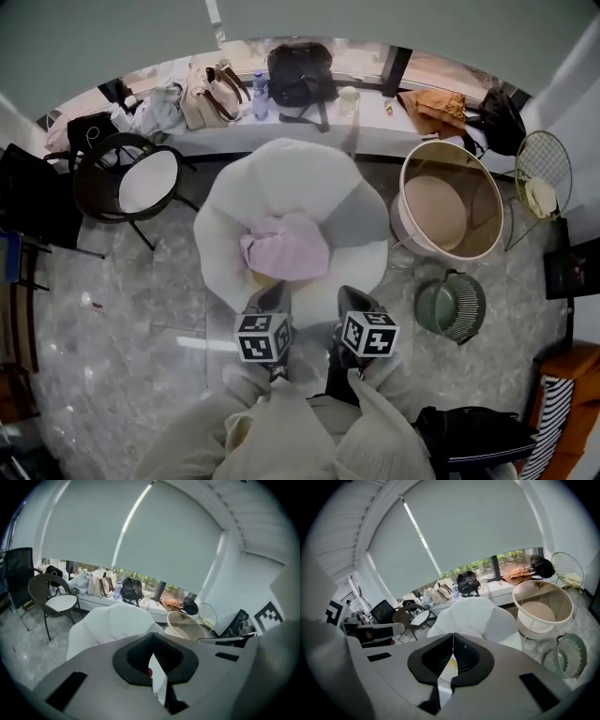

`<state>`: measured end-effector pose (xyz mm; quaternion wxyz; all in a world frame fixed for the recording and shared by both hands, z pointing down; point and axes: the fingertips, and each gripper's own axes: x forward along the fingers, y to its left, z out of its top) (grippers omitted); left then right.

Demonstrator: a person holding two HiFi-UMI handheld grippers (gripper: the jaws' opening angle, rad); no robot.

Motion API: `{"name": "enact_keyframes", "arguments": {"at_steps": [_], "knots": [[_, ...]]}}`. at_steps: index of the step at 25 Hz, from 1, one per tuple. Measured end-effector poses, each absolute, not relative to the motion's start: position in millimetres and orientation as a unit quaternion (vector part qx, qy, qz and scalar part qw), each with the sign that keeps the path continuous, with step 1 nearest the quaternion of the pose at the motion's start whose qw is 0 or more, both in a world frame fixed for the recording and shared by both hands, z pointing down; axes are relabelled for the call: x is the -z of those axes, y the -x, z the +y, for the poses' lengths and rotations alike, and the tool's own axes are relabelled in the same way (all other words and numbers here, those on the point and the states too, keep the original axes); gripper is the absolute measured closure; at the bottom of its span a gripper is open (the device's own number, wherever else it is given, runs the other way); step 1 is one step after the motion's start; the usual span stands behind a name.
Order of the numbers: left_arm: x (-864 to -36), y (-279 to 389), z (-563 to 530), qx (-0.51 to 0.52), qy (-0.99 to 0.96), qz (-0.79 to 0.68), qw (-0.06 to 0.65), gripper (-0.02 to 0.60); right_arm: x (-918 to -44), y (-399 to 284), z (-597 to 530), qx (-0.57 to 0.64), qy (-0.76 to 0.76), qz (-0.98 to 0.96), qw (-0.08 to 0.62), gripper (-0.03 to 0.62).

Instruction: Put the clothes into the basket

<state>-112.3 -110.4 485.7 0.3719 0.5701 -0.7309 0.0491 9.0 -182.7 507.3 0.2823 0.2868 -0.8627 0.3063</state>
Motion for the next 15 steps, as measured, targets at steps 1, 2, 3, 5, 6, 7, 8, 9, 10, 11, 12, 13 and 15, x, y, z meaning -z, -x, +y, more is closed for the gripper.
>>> {"name": "enact_keyframes", "arguments": {"at_steps": [1, 2, 3, 5, 6, 7, 8, 9, 10, 11, 12, 13, 15], "knots": [[-486.8, 114.4, -117.0, -0.050, -0.561, -0.737, 0.374, 0.583, -511.5, -5.0, -190.6, -0.308, -0.275, -0.864, 0.290, 0.569], [-489.6, 117.5, -122.8, -0.052, -0.551, -0.743, 0.376, 0.583, -517.4, -1.1, -197.3, -0.311, -0.264, -0.863, 0.297, 0.569], [-493.7, 121.4, -127.6, -0.055, -0.541, -0.749, 0.378, 0.583, -524.4, 3.0, -202.4, -0.314, -0.252, -0.863, 0.305, 0.569], [-504.8, 129.7, -133.7, -0.056, -0.523, -0.760, 0.382, 0.583, -539.0, 12.0, -208.0, -0.315, -0.231, -0.864, 0.318, 0.569], [-511.4, 133.1, -134.9, -0.054, -0.515, -0.764, 0.385, 0.583, -546.3, 16.0, -209.1, -0.313, -0.222, -0.865, 0.324, 0.569], [-518.4, 135.9, -135.2, -0.052, -0.508, -0.768, 0.387, 0.583, -553.8, 19.6, -209.5, -0.312, -0.215, -0.865, 0.328, 0.569], [-525.8, 138.4, -135.2, -0.051, -0.502, -0.770, 0.390, 0.583, -561.6, 23.0, -210.0, -0.312, -0.210, -0.865, 0.332, 0.569], [-533.7, 140.8, -135.4, -0.050, -0.496, -0.773, 0.392, 0.583, -569.9, 26.6, -211.0, -0.313, -0.205, -0.865, 0.334, 0.569], [-542.1, 143.3, -135.6, -0.050, -0.490, -0.775, 0.395, 0.583, -578.9, 30.5, -212.5, -0.314, -0.202, -0.865, 0.337, 0.569], [-551.3, 145.2, -135.5, -0.050, -0.485, -0.777, 0.398, 0.583, -588.6, 34.0, -214.0, -0.314, -0.199, -0.864, 0.339, 0.569], [-561.5, 146.2, -134.6, -0.050, -0.479, -0.778, 0.403, 0.583, -599.0, 36.6, -215.1, -0.315, -0.197, -0.863, 0.342, 0.569], [-572.5, 146.5, -133.3, -0.048, -0.474, -0.778, 0.409, 0.583, -609.8, 38.5, -215.8, -0.315, -0.196, -0.862, 0.345, 0.569], [-596.0, 147.4, -132.3, -0.042, -0.464, -0.778, 0.421, 0.583, -631.2, 42.4, -218.1, -0.317, -0.196, -0.860, 0.350, 0.569]]}}
